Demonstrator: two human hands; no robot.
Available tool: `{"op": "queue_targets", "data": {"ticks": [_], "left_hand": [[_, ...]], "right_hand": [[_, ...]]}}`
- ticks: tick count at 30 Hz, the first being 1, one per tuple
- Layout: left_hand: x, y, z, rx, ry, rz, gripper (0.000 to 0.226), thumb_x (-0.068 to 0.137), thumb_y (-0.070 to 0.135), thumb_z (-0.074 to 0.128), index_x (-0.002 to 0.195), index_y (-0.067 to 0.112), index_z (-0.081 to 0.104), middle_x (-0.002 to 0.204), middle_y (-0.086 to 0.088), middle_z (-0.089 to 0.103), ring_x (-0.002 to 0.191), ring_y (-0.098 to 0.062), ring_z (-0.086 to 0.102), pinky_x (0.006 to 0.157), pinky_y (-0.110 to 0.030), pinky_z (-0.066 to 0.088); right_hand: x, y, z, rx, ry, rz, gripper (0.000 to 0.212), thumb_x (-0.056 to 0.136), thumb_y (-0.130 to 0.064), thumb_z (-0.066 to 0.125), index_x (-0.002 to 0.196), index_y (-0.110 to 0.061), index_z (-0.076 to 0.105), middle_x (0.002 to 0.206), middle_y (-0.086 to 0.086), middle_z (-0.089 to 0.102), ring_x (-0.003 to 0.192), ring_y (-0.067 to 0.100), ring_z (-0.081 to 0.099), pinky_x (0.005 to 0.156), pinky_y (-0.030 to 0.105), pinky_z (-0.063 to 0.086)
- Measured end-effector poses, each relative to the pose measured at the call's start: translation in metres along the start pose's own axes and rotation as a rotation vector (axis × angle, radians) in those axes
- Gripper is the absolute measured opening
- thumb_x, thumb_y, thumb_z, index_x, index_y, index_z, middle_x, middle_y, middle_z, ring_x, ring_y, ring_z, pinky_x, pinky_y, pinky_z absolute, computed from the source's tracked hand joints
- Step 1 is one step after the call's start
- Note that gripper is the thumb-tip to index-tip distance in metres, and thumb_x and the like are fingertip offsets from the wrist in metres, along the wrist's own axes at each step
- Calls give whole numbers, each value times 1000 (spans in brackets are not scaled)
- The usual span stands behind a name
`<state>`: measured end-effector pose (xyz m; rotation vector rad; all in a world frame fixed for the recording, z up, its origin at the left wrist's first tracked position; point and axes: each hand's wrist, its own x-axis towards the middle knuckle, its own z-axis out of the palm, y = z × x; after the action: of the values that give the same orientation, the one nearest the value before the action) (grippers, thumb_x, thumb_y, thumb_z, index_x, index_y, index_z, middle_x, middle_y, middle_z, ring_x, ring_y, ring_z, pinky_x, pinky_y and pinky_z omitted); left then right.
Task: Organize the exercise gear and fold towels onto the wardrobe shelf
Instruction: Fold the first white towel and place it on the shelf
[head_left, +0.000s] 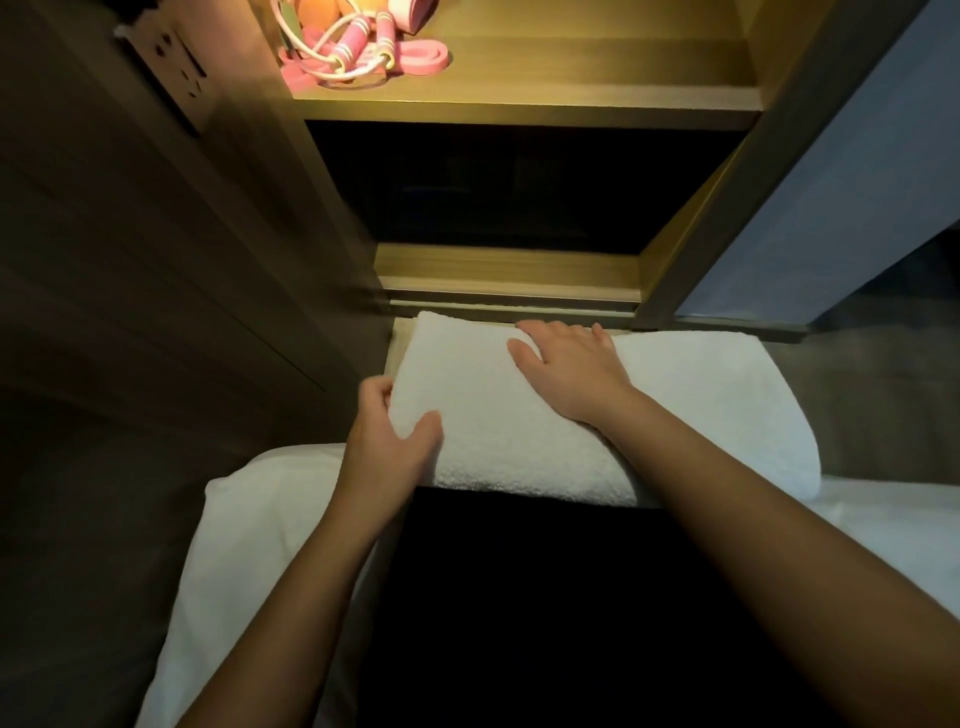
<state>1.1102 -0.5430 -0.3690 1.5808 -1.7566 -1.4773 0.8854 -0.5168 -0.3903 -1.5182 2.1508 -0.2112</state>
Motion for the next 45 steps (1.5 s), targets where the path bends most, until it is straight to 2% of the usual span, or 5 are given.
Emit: {"op": "queue_targets", "data": {"ticks": [8, 24, 31, 37, 45], "left_hand": [[11, 29, 19, 1240, -375, 608, 105, 75, 82, 46, 153, 33, -5, 163, -4, -11, 150, -27, -10, 119, -53, -5], [1, 10, 25, 1193, -137, 823, 109, 55, 55, 88, 144, 11, 44, 143, -18, 49, 130, -39, 49, 104, -60, 33], [34, 35, 22, 1109, -101, 898, 81, 57, 26, 89, 128, 8, 56, 112, -11, 66, 96, -34, 64, 77, -42, 50], [42, 9, 16, 1164, -111, 898, 89, 68, 42, 83, 143, 11, 44, 134, -17, 53, 122, -37, 51, 101, -49, 40], [47, 3, 14, 1047, -70, 909, 69, 72, 21, 84, 132, 4, 54, 123, -16, 62, 106, -36, 62, 79, -42, 51]], "right_hand": [[-11, 10, -12, -100, -72, -54, 62, 100, -58, 13, 155, -31, 14, 164, -3, 9, 151, 20, 5, 119, 52, -4], [-126, 100, -19, -360, -34, -183, 105, 78, -82, 43, 141, -45, -33, 160, -6, -22, 150, 25, -10, 115, 44, -13], [-109, 90, -50, -298, 128, -257, 77, 77, -32, 78, 143, -15, 43, 138, 13, 55, 116, 34, 58, 92, 43, 49], [-115, 106, -34, -395, 66, -145, 84, 91, -45, 61, 155, -26, 9, 161, 12, 20, 145, 34, 24, 118, 46, 18], [-118, 109, -38, -322, 271, -183, 62, 79, -20, 80, 133, -5, 55, 128, 20, 61, 109, 39, 63, 87, 49, 53]]}}
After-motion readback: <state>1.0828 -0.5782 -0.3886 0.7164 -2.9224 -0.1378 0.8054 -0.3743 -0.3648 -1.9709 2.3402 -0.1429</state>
